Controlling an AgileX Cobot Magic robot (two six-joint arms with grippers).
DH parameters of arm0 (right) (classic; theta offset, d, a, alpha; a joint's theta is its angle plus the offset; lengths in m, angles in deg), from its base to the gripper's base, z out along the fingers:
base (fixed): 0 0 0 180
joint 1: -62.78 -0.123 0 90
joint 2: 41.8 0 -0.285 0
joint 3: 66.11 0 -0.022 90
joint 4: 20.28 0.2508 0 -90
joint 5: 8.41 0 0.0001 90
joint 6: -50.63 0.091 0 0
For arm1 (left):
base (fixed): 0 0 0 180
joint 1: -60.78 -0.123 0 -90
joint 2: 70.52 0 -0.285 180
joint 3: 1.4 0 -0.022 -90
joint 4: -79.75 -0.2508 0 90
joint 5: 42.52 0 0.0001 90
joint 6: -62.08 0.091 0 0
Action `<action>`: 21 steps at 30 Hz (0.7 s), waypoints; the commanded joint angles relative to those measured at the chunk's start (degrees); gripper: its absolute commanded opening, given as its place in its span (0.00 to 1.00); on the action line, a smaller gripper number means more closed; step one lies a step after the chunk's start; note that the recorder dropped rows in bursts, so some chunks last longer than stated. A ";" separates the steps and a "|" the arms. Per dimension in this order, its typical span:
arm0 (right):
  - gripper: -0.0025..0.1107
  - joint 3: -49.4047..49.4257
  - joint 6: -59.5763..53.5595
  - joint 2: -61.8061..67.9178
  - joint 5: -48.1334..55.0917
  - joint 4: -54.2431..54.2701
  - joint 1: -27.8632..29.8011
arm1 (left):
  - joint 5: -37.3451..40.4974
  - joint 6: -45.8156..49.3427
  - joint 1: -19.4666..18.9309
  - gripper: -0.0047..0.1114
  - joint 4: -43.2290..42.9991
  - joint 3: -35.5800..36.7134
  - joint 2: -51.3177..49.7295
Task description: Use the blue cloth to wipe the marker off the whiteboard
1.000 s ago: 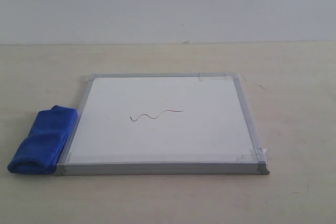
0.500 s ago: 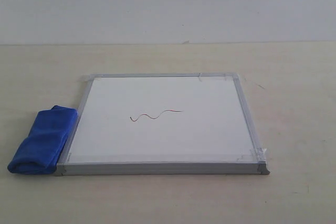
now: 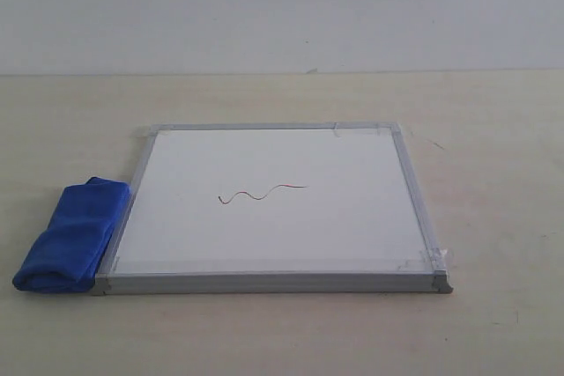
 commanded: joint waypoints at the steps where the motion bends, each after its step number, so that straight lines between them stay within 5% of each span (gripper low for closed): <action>1: 0.02 -0.07 -0.32 -0.23 -0.16 0.00 -0.12 | 11.75 6.90 0.03 0.08 0.13 -9.51 -17.79; 9: 0.02 -0.07 -0.32 -0.23 -0.16 0.00 -0.12 | 14.71 4.81 0.03 0.13 -6.91 -16.49 -41.78; 12: 0.02 -0.07 -0.32 -0.23 -0.28 0.00 -0.12 | 14.71 4.27 0.03 0.32 -8.58 -16.49 -48.66; 18: 0.02 -0.07 -0.32 -0.23 -0.28 0.00 -0.12 | 12.68 2.72 0.03 0.92 -8.58 -16.49 -58.81; 21: 0.02 -0.07 -0.32 -0.23 -0.28 0.00 -0.12 | 12.12 1.78 0.03 0.99 -8.38 -16.49 -63.60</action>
